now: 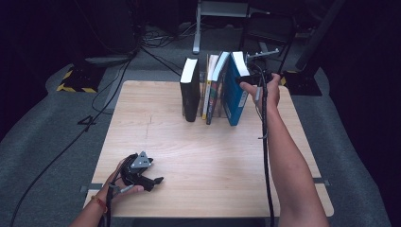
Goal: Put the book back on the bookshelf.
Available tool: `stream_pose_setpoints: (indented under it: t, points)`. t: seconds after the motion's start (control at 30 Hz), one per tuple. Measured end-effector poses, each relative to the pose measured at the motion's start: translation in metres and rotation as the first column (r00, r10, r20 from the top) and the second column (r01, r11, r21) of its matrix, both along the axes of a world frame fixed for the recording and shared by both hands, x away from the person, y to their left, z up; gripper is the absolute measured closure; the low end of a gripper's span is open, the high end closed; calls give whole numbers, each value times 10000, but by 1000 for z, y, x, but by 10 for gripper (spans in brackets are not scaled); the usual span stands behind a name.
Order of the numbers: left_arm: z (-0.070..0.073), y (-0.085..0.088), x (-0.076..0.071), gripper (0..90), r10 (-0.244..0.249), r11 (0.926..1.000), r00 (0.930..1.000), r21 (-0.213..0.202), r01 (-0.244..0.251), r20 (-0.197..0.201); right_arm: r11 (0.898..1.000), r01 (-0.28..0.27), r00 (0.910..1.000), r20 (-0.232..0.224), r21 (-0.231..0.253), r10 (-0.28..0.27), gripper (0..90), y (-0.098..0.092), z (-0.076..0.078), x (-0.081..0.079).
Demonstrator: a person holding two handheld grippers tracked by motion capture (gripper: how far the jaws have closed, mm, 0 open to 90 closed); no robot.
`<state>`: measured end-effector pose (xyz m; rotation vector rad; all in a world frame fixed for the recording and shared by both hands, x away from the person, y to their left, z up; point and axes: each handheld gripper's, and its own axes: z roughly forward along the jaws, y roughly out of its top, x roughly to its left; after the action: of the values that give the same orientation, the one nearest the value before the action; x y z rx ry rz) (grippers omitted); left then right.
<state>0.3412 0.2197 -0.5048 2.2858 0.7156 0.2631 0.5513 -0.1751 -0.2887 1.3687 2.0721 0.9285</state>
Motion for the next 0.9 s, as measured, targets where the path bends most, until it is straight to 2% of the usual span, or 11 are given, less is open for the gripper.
stream_pose_setpoints:
  t: [0.2,0.33,0.5,0.9]
  points:
    - [0,0,0,145,1,10000,10000,2,-1,-1,9983,-558,9984,-37,-158,557,394,-1,-1,-11]
    - [0,0,0,145,0,10000,10000,5,0,5,9961,-793,9965,218,-388,802,374,-1,-3,-18]
    - [0,0,0,145,0,10000,10000,6,0,4,9942,-1030,9939,355,-304,1040,358,-6,-5,-27]
    - [0,0,0,145,0,10000,10000,5,0,5,9833,-1722,9825,614,-597,1758,336,-18,-18,-53]
